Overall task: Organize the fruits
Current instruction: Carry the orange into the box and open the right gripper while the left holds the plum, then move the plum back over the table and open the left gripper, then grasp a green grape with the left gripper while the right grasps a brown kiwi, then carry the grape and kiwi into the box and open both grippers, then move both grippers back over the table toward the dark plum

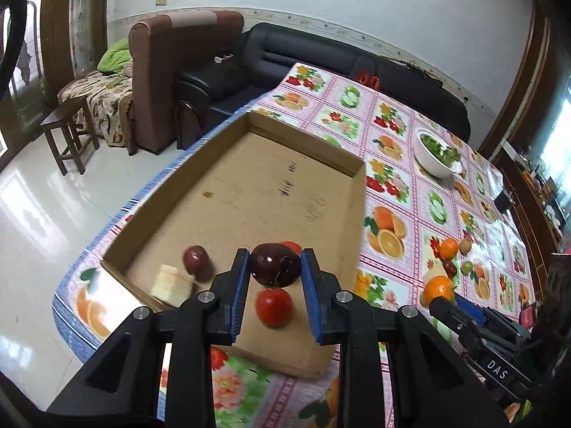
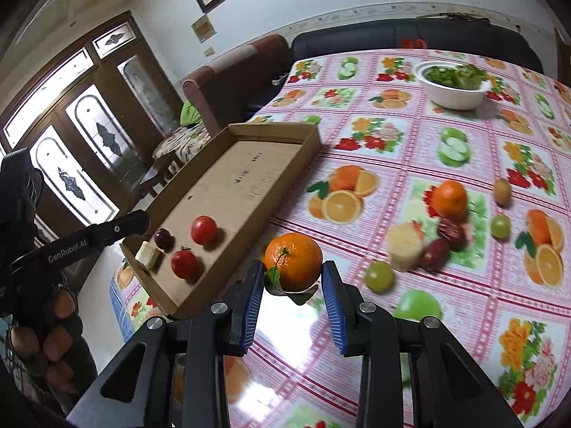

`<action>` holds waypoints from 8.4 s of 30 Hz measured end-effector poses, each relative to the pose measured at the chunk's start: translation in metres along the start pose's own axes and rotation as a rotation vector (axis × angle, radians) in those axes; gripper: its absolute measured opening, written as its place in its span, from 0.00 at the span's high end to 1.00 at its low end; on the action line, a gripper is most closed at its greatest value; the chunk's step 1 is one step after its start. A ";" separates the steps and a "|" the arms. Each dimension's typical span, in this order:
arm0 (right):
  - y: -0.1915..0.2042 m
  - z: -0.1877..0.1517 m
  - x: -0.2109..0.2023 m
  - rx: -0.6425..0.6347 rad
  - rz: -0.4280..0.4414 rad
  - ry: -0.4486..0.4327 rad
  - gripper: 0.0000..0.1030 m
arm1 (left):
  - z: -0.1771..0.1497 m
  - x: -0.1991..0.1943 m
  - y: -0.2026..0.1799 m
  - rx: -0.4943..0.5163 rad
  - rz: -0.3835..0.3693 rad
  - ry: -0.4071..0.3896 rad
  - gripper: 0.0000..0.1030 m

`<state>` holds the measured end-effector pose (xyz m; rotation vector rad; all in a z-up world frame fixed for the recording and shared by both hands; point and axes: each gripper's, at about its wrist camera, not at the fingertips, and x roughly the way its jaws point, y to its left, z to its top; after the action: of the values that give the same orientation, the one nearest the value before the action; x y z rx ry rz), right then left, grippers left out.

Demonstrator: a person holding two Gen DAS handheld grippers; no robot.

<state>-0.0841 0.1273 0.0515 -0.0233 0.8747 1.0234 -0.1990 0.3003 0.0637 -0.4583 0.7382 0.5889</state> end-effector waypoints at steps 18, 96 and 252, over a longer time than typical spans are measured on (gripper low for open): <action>0.063 0.052 0.069 -0.115 0.068 0.054 0.68 | 0.035 0.049 0.025 -0.032 0.086 0.023 0.75; -0.152 -0.026 -0.059 0.244 -0.217 -0.086 0.49 | -0.060 0.052 -0.161 0.228 -0.287 0.260 0.74; -0.091 -0.017 -0.022 0.192 -0.133 -0.025 0.62 | -0.026 0.022 -0.084 0.100 -0.117 0.110 0.59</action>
<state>-0.0307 0.0543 0.0209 0.0920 0.9333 0.8110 -0.1453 0.2300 0.0456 -0.4404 0.8360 0.4182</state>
